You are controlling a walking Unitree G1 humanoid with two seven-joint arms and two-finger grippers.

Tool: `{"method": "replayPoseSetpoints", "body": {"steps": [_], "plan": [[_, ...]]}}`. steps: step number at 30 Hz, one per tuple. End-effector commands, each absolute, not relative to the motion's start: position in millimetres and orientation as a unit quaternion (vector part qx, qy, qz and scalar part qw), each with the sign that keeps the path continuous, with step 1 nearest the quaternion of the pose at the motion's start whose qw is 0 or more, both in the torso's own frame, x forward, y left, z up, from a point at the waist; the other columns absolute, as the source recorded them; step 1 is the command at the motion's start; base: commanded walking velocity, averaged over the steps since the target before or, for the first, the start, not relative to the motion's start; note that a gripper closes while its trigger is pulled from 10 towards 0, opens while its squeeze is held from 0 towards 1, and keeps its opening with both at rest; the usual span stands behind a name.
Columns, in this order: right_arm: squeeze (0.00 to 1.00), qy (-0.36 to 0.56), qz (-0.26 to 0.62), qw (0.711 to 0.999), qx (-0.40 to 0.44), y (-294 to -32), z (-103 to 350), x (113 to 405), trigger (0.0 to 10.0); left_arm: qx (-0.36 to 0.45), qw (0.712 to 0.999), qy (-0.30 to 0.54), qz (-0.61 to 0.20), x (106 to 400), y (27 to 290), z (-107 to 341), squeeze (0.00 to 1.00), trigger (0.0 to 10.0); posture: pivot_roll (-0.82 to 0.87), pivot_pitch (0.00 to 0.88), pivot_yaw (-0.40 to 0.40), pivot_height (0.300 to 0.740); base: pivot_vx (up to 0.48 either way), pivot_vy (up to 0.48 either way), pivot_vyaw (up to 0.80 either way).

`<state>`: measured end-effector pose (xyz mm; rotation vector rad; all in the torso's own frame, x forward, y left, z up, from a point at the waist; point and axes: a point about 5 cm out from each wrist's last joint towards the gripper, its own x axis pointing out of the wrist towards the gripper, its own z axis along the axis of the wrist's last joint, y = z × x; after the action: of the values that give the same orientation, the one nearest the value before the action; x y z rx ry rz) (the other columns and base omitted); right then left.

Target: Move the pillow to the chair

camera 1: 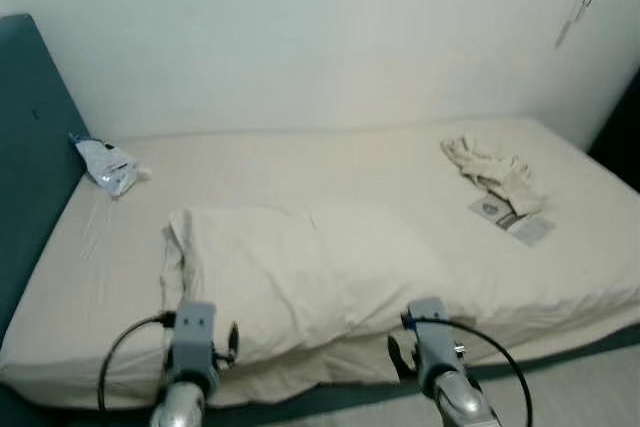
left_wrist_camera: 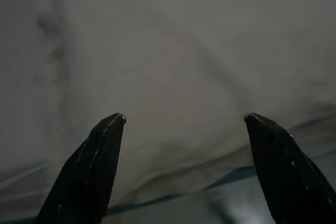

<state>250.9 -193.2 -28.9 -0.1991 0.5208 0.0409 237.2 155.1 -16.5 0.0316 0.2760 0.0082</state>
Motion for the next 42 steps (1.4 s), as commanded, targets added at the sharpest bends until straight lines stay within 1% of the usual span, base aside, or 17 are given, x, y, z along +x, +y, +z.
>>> {"method": "replayPoseSetpoints", "body": {"steps": [1,12,19,23,38,42], "plan": [[0.00,0.258,0.020,0.962,-0.089,-189.5,-29.8,250.4,10.0,0.024,0.990,0.142,0.006,237.1,160.5,-17.1,0.00,10.0,0.01,0.029,-0.018,0.740,0.000,0.000,0.00],[0.00,0.261,0.019,0.961,-0.087,-189.3,-31.1,249.1,10.0,0.037,0.986,0.161,0.005,238.6,162.0,-19.7,0.00,10.0,0.01,0.032,-0.013,0.740,0.000,0.000,0.00],[0.00,0.260,0.018,0.962,-0.086,-188.4,-31.1,249.1,10.0,0.038,0.986,0.162,0.002,239.0,162.3,-19.8,0.00,10.0,0.01,0.033,-0.010,0.740,0.000,0.478,0.00],[0.00,0.261,0.018,0.962,-0.085,-188.1,-31.6,248.4,10.0,0.034,0.988,0.150,0.001,238.8,161.7,-17.7,0.00,10.0,0.01,0.035,-0.010,0.740,0.000,0.000,0.00],[0.00,0.263,0.019,0.961,-0.083,-187.8,-32.6,247.4,10.0,0.031,0.988,0.149,0.008,236.5,161.5,-18.1,0.00,10.0,0.02,0.049,-0.013,0.740,0.000,0.000,0.00],[0.00,0.263,0.019,0.961,-0.083,-187.2,-32.3,248.0,10.0,0.015,0.989,0.146,0.009,235.6,161.0,-17.5,0.00,10.0,0.02,0.051,-0.014,0.740,0.000,0.000,0.00]]}}
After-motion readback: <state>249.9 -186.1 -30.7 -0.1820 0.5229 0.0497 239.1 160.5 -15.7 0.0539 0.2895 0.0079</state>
